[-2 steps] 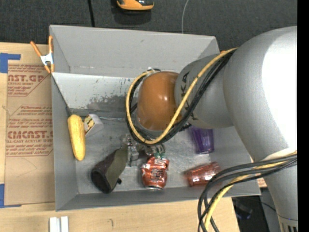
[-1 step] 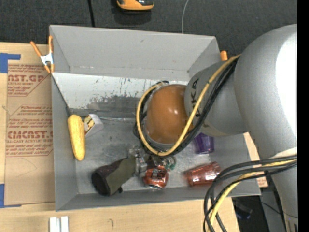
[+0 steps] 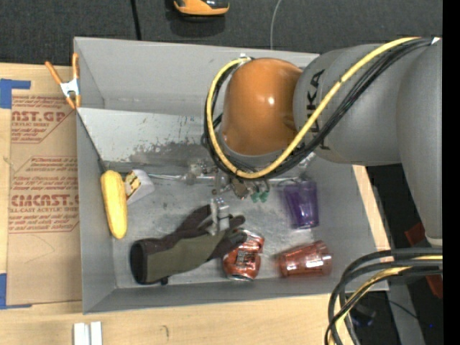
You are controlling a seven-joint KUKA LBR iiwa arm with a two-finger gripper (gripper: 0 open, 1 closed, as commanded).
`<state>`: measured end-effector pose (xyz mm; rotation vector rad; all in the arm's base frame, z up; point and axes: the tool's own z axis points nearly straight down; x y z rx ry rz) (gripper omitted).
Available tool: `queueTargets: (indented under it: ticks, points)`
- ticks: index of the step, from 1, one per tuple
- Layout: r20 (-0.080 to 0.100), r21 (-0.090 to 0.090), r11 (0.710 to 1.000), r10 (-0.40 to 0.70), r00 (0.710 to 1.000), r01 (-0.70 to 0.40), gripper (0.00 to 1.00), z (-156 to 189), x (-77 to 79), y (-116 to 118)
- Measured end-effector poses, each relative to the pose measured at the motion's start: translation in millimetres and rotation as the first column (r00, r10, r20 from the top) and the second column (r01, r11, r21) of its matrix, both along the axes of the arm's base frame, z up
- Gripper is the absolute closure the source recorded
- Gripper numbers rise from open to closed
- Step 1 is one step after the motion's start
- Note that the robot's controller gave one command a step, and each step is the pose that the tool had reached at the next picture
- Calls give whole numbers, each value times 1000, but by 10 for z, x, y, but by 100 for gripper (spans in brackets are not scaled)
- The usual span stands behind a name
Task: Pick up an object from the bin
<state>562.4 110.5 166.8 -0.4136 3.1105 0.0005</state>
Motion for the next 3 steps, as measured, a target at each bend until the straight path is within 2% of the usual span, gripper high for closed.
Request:
queueTargets:
  ticks: [1,2,3]
  points:
    - [1,1,1000,-1,1000,1,0,-3,9,11]
    - [6,1,998,57,998,-57,0,-485,31,-63]
    - [-3,2,997,81,997,-81,100,-825,-74,-127]
